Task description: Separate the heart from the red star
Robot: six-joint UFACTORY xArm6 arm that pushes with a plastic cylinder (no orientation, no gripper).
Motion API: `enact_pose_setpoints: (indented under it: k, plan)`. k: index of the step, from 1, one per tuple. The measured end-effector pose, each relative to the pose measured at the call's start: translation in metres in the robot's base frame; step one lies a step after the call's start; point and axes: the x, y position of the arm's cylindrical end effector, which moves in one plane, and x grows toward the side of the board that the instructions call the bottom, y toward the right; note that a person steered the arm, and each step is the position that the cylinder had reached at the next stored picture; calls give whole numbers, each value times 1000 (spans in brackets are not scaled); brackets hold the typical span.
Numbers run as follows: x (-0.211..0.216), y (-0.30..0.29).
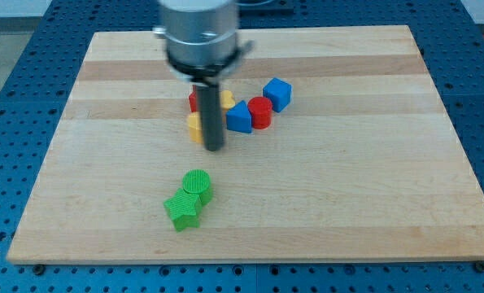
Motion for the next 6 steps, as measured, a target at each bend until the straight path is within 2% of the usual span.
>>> enact_pose_setpoints:
  k: [1, 2, 3, 6]
  plan:
    - [-39, -33]
    - [-51, -19]
    - [-36, 12]
    - [-65, 78]
